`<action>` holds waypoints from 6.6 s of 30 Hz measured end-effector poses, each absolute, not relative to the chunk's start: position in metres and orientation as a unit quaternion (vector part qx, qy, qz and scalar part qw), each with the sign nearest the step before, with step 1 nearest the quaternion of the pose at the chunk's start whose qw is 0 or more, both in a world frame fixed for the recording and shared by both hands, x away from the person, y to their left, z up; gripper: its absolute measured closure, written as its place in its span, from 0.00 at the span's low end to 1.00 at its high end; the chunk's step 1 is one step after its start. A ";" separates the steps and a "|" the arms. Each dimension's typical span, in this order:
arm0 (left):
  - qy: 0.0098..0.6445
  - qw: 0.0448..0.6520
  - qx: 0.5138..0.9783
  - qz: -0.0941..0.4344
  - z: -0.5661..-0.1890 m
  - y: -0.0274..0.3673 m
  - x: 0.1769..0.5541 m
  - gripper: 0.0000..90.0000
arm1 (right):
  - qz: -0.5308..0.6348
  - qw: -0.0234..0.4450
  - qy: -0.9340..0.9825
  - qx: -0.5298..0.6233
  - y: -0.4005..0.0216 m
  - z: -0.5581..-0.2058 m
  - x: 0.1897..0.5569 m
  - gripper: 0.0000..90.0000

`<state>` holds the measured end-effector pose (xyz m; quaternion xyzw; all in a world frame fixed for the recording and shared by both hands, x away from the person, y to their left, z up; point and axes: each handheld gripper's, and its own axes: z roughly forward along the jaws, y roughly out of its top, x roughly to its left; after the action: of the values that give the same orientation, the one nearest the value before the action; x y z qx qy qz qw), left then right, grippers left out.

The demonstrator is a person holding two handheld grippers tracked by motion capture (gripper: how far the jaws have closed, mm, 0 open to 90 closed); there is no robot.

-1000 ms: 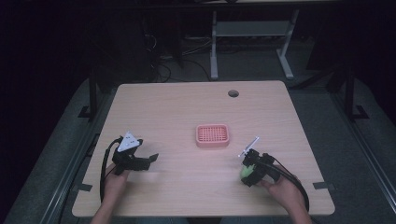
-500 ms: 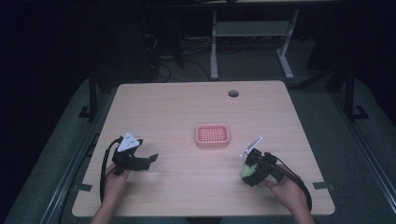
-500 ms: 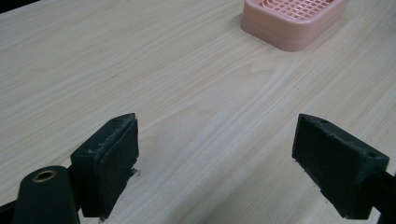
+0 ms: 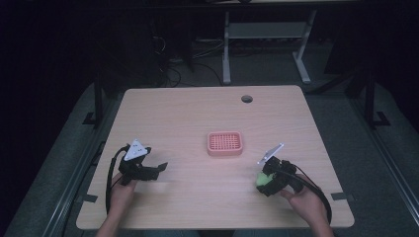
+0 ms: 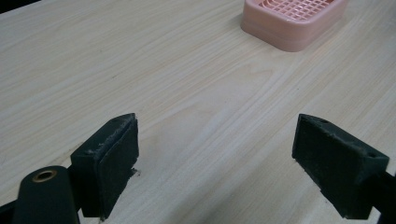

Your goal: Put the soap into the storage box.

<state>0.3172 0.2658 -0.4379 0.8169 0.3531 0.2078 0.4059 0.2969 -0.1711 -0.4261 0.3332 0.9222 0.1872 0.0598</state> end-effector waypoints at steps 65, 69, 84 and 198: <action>0.356 0.410 0.814 0.207 -0.437 0.267 0.317 0.16 | 0.216 0.062 0.928 0.297 -0.138 -0.375 0.366 0.29; 0.357 0.409 0.814 0.206 -0.437 0.268 0.318 0.16 | 0.215 0.061 0.929 0.294 -0.134 -0.374 0.372 0.29; 0.357 0.410 0.813 0.207 -0.437 0.268 0.318 0.16 | 0.216 0.058 0.931 0.288 -0.120 -0.370 0.391 0.29; 0.359 0.415 0.810 0.205 -0.436 0.270 0.318 0.16 | 0.169 0.015 0.940 0.297 -0.052 -0.418 0.468 0.29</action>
<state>0.3177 0.2699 -0.4361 0.8104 0.3590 0.2053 0.4150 0.4678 -0.0521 -0.4181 0.2967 0.9397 0.1693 0.0152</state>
